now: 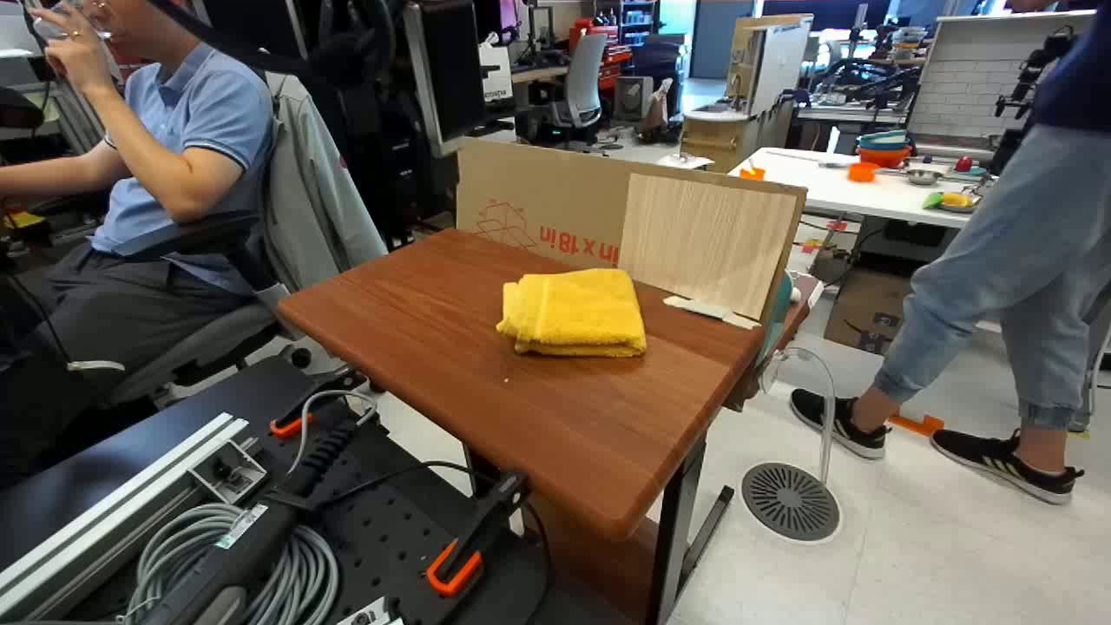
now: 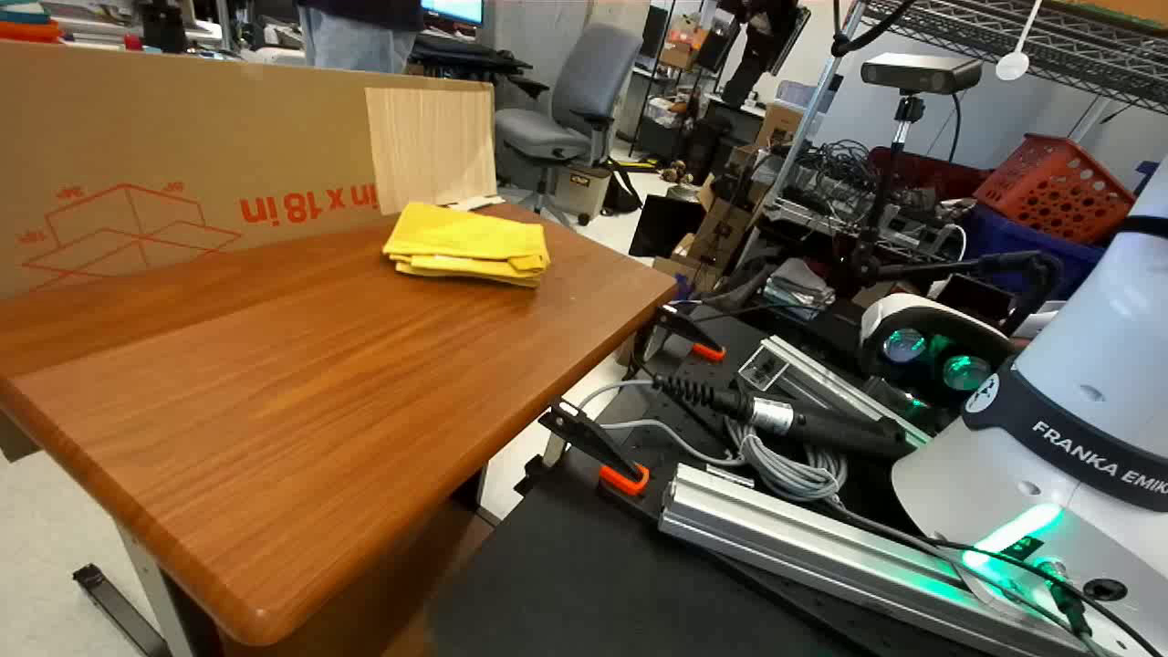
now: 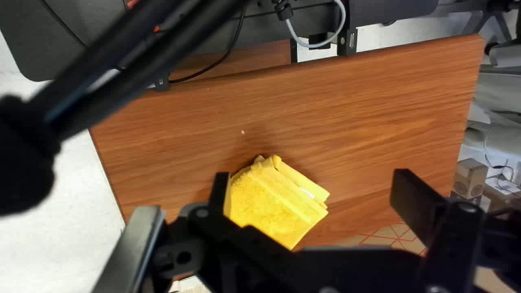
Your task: Use the towel to wipe the desk
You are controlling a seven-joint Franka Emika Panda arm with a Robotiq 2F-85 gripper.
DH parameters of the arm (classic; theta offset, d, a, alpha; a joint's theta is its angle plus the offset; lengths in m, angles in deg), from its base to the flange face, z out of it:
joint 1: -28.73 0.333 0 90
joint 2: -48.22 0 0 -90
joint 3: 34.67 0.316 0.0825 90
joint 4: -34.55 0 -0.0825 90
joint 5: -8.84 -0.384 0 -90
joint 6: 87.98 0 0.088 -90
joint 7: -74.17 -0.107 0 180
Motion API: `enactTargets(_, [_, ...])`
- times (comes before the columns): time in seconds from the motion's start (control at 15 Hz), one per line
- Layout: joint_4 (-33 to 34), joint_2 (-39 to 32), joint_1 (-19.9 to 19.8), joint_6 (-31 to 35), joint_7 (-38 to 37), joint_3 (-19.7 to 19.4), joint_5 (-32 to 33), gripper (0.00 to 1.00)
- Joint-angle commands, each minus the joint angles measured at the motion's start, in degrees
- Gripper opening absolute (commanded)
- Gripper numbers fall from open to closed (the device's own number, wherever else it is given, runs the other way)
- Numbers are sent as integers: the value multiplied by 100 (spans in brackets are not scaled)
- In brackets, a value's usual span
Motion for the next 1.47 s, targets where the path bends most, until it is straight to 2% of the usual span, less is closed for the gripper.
enactTargets(0.0, [11, -10, -80, -22, 41, 78, -53, 100])
enactTargets(0.4, [11, -10, -80, -22, 41, 78, -53, 100])
enactTargets(0.47, [208, -234, -22, -48, -75, 89, -164, 100])
enactTargets(0.67, [967, -1112, 243, -22, -572, 287, -631, 100])
enactTargets(0.8, [1492, -1705, 285, 60, -1026, 447, -965, 100])
enactTargets(1.07, [2466, -2993, 76, 121, -2323, 821, -864, 100])
enactTargets(1.2, [2911, -3690, 28, 109, -2842, 864, -823, 100])
enactTargets(1.4, [3612, -4887, -1, 624, -3432, 837, -865, 100])
